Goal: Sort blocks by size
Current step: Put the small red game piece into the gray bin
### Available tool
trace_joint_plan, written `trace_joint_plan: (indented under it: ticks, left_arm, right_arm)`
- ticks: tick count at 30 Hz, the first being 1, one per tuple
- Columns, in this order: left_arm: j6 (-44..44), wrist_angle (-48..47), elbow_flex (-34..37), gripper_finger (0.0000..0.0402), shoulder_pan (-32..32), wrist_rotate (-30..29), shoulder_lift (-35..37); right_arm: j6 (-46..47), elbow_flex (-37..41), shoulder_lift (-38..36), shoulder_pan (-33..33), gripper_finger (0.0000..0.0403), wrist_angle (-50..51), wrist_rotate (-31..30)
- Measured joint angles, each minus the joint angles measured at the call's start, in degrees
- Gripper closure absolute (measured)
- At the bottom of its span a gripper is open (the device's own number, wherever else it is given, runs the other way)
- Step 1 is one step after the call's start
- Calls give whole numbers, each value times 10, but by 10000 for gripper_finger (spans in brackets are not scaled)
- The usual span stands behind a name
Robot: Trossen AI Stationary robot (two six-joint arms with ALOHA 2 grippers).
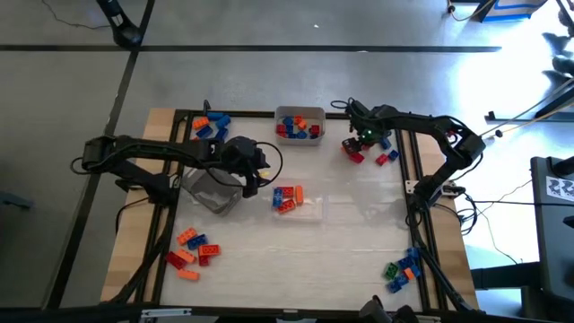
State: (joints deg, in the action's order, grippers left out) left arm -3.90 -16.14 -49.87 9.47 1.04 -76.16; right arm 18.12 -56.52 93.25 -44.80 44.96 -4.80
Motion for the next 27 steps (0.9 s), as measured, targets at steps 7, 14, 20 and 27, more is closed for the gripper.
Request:
trace_joint_plan:
  ticks: [7,14,20,27]
  left_arm:
    - [0,-1,0,170,0,0,0]
    - [-1,-1,0,170,0,0,0]
    - [-2,-1,0,170,0,0,0]
    - [0,0,0,170,0,0,0]
  right_arm:
    - [24,-16,0,-2,142,33,-44]
    - [33,7,-1,-3,142,2,-44]
    - [33,26,-1,-23,142,-27,-40]
    - [25,58,-1,-45,142,-82,-6]
